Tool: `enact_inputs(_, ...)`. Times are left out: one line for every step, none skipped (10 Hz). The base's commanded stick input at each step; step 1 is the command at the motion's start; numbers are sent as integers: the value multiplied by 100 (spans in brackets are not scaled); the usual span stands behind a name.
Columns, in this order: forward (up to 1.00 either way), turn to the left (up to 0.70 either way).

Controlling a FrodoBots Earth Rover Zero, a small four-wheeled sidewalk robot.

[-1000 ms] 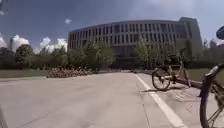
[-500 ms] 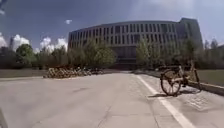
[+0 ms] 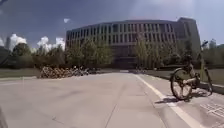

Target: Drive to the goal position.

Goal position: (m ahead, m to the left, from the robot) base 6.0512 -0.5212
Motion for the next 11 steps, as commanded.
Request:
enact_inputs(100, -27)
enact_inputs(100, -27)
enact_inputs(100, -27)
enact_inputs(100, -27)
enact_inputs(100, -27)
enact_inputs(100, -2)
enact_inputs(100, 0)
enact_inputs(100, -26)
enact_inputs(100, -27)
enact_inputs(100, -27)
enact_inputs(100, -27)
